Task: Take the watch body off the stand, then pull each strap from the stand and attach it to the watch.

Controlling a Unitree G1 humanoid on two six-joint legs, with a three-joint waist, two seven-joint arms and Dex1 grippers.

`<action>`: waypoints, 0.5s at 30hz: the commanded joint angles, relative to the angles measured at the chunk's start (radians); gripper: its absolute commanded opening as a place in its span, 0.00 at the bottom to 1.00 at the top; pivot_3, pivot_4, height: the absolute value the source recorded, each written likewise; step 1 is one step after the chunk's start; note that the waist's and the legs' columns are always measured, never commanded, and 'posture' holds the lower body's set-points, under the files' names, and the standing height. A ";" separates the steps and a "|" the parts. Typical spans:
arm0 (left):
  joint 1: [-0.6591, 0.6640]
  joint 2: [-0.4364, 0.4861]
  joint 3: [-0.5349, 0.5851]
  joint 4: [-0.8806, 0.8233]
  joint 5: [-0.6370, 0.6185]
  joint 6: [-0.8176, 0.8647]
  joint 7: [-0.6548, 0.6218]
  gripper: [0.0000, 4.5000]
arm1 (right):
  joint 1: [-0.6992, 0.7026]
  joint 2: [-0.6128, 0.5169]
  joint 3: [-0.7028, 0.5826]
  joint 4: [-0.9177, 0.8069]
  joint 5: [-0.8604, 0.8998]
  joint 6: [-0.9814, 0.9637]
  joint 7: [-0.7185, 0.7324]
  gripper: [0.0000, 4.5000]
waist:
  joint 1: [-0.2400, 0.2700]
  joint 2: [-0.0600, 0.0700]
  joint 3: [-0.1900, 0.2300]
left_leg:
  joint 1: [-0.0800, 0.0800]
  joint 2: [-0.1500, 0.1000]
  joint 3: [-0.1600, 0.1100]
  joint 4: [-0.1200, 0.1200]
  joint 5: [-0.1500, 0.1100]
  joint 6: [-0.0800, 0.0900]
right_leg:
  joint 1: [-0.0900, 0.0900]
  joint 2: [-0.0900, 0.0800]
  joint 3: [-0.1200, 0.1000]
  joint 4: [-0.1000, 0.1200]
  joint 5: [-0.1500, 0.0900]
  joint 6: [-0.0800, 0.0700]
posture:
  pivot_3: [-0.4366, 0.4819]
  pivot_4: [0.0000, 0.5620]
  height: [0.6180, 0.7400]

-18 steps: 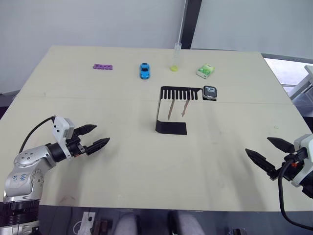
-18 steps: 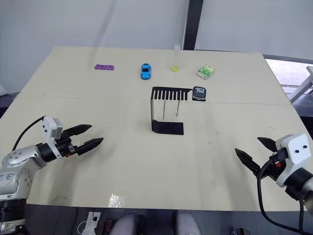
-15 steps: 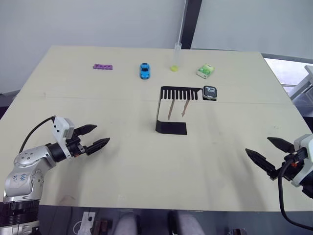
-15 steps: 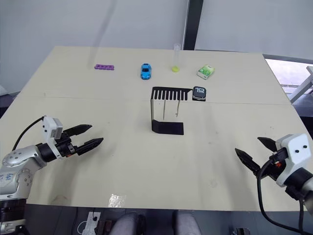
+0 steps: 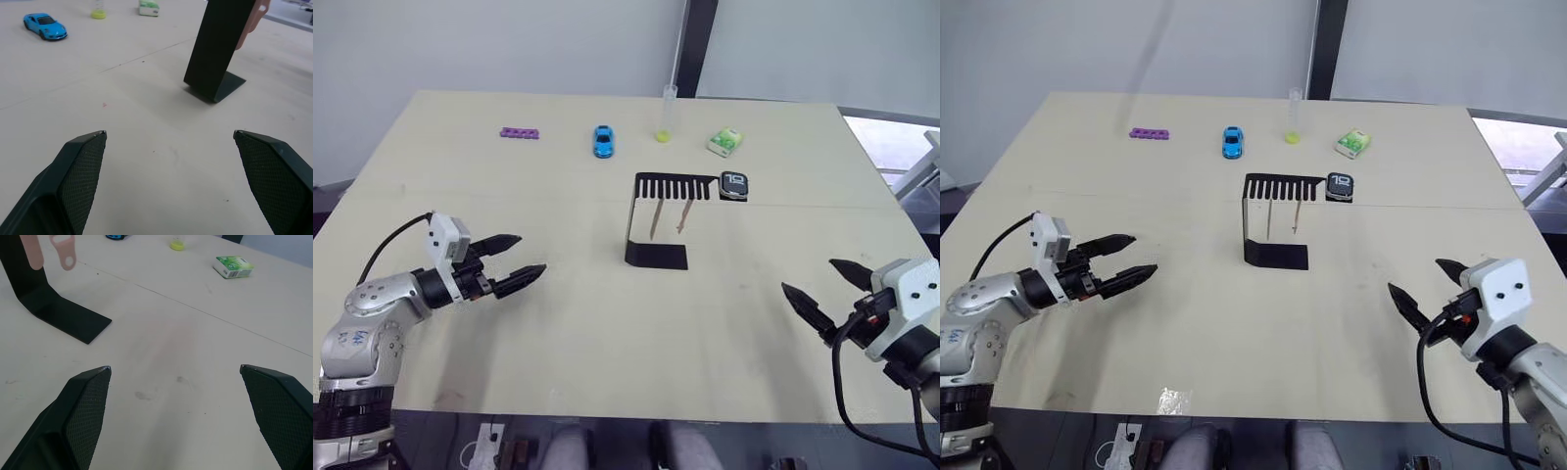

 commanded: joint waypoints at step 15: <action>-0.520 -0.092 -0.248 0.063 -0.044 0.006 -0.121 1.00 | -0.538 0.049 0.249 -0.281 0.523 0.301 -0.916 1.00 | -0.008 0.000 0.000 | -0.002 0.000 0.002 0.002 0.001 -0.002 | -0.005 0.002 0.002 0.002 0.000 0.000 | 0.48 0.27 1.00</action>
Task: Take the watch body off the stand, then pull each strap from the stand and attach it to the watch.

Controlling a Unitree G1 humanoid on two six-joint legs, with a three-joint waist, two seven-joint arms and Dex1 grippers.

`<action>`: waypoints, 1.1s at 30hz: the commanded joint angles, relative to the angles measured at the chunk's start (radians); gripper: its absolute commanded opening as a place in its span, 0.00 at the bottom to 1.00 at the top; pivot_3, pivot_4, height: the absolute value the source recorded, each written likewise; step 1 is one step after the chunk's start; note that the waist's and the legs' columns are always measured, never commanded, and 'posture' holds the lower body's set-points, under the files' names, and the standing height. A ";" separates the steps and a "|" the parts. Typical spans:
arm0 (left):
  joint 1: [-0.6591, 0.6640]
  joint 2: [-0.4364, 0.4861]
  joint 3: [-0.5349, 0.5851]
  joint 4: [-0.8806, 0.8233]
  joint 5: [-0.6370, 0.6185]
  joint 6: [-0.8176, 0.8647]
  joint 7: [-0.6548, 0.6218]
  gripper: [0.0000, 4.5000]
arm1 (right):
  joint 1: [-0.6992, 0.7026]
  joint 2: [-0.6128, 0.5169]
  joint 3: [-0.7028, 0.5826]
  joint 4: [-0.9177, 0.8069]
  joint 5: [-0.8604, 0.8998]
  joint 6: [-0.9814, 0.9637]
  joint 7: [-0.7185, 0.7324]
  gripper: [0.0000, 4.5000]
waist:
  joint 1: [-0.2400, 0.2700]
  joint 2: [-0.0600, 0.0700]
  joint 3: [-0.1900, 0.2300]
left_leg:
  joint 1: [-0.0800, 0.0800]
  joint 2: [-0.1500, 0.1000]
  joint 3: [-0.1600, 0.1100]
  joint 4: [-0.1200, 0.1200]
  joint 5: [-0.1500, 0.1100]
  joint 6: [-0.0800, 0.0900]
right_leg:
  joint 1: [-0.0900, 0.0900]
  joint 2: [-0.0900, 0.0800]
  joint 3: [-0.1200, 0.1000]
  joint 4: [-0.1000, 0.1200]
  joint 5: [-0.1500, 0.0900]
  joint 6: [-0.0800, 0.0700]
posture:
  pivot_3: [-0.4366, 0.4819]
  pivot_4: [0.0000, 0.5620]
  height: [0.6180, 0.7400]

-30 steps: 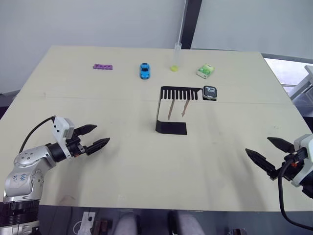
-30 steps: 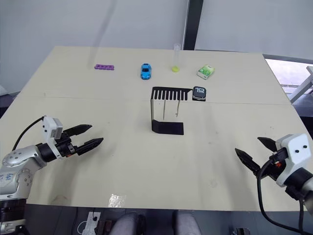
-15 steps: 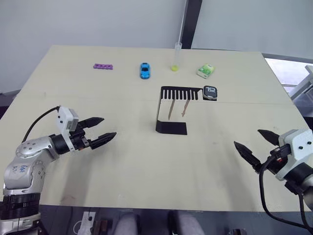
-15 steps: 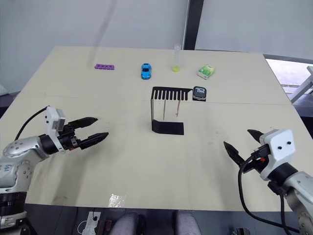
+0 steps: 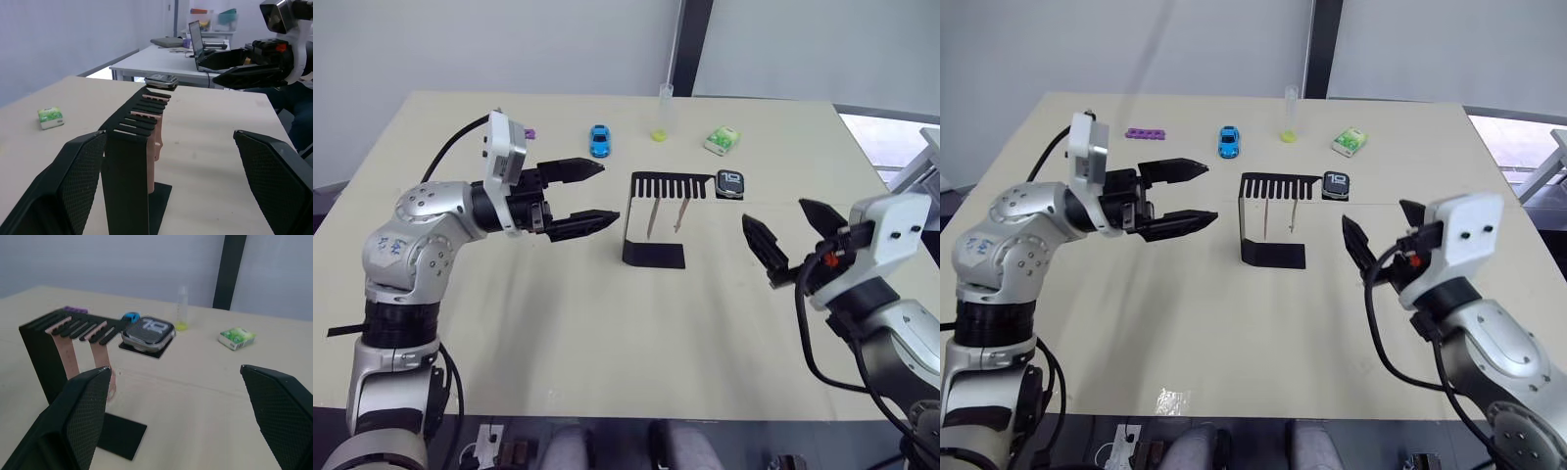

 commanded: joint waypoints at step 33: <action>-0.062 -0.101 -0.055 0.008 0.102 -0.142 0.001 1.00 | -0.454 -0.036 0.334 0.208 0.373 0.038 -0.698 1.00 | -0.004 0.000 0.000 | -0.005 0.001 -0.002 0.001 0.000 0.001 | -0.002 -0.002 -0.002 0.000 0.000 0.000 | 0.48 0.27 1.00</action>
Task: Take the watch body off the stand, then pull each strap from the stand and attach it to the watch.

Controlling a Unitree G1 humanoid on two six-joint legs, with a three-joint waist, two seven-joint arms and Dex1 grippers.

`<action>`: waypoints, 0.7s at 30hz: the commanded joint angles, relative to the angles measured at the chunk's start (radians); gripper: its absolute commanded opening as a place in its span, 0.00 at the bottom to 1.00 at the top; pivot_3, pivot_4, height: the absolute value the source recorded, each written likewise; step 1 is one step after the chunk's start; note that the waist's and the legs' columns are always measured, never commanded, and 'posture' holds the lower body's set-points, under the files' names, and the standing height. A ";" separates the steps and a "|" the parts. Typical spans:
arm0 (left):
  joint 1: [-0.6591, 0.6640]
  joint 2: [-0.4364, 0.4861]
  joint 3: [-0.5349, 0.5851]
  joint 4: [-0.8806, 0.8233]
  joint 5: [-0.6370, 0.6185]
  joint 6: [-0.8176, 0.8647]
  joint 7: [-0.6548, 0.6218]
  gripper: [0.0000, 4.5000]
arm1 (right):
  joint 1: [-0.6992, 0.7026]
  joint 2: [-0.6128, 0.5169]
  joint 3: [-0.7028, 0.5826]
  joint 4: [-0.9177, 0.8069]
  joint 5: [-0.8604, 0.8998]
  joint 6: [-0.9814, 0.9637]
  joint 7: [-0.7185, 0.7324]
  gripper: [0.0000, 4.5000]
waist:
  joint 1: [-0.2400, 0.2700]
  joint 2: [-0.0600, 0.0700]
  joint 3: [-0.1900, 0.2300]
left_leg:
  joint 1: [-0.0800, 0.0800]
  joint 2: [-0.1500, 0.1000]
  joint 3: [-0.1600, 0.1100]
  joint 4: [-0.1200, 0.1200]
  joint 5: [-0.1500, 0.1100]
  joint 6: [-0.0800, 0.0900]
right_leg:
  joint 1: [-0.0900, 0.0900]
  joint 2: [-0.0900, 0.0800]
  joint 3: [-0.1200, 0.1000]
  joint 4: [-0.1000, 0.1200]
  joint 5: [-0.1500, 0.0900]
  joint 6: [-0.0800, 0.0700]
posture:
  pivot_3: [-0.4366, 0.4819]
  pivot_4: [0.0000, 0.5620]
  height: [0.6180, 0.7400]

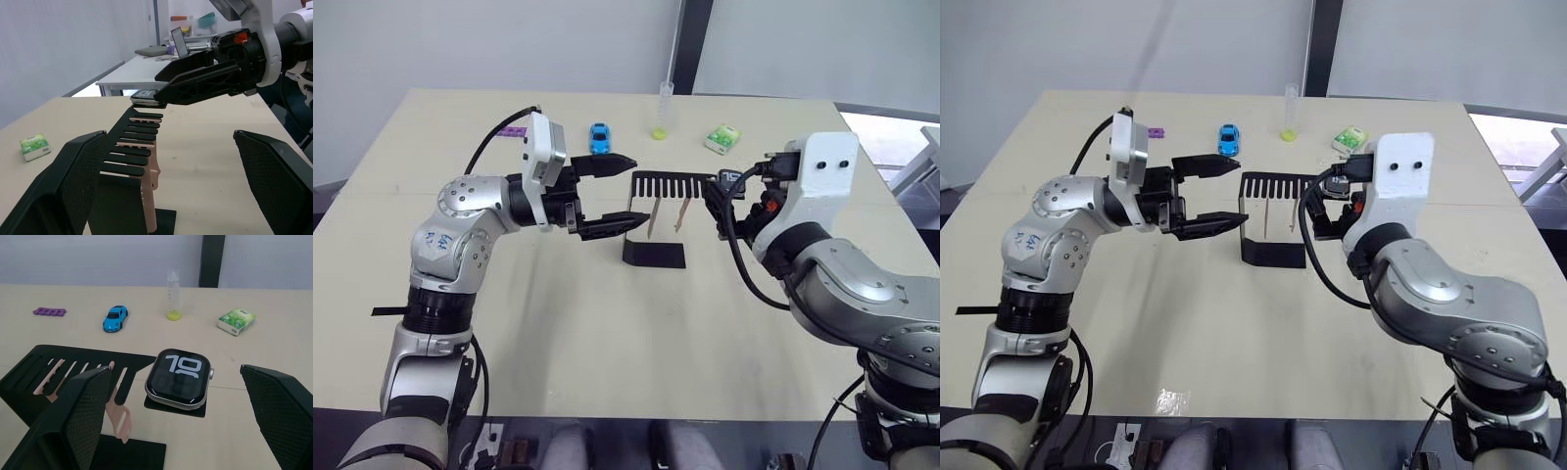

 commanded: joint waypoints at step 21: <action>0.015 0.003 0.031 -0.059 0.008 -0.018 0.050 1.00 | -0.065 0.057 0.009 0.077 -0.111 0.015 0.043 1.00 | -0.015 0.000 0.000 | -0.002 0.000 -0.001 0.000 0.000 0.000 | 0.000 0.000 -0.001 0.000 0.000 0.000 | 0.48 0.27 1.00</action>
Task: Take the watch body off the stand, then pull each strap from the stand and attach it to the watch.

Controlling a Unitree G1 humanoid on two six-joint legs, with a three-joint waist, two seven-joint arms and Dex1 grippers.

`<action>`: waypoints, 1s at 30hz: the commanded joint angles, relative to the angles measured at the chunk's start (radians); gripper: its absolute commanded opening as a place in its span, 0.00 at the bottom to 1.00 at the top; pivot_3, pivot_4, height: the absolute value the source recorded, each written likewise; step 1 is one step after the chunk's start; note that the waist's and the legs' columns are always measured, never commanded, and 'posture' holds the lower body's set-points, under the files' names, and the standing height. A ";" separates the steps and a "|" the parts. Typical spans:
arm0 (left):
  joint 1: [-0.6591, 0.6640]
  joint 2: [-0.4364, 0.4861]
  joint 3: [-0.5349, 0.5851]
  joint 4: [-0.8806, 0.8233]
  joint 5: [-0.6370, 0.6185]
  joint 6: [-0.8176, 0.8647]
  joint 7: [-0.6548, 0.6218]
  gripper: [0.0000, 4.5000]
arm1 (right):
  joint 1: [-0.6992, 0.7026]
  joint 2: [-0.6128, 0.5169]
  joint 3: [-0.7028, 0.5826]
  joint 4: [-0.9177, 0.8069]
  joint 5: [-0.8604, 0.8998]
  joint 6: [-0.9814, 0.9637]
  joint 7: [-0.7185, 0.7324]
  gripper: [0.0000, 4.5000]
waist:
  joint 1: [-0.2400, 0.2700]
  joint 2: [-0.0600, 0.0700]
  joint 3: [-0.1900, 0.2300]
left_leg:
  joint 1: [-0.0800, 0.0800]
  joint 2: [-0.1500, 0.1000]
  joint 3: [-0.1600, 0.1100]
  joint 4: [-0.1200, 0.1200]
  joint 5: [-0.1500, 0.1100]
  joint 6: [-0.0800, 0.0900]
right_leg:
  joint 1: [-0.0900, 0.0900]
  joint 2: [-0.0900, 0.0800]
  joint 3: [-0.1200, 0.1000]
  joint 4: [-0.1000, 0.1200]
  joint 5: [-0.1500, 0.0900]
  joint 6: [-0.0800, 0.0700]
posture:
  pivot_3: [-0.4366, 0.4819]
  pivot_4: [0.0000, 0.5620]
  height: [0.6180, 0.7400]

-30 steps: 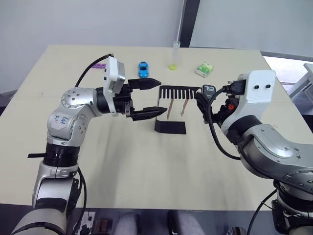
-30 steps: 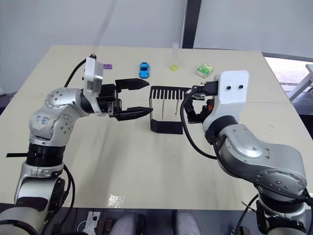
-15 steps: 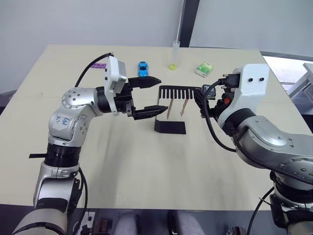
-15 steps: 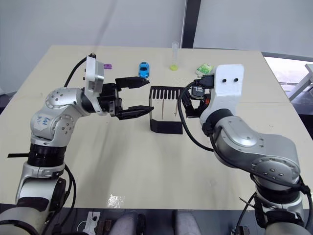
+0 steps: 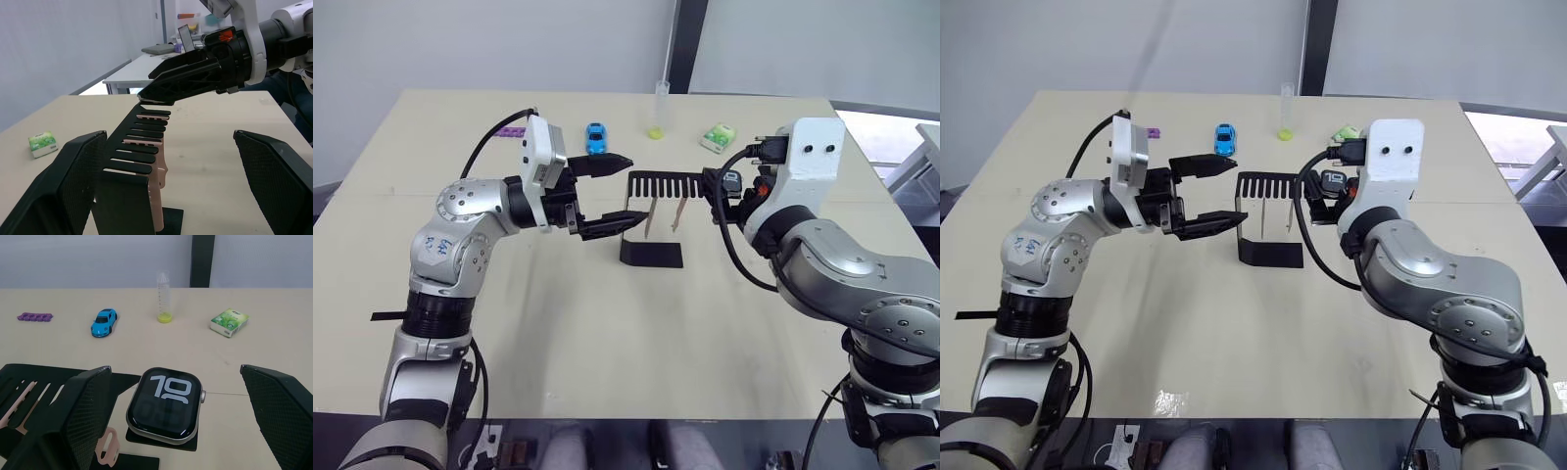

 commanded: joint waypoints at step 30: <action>-0.013 0.005 0.032 -0.025 0.002 -0.038 0.009 1.00 | -0.007 0.033 -0.030 -0.006 -0.025 0.045 0.027 0.83 | -0.001 0.000 0.000 | -0.001 0.000 -0.001 0.000 0.000 0.000 | 0.000 0.000 -0.001 0.000 0.000 0.000 | 0.48 0.27 1.00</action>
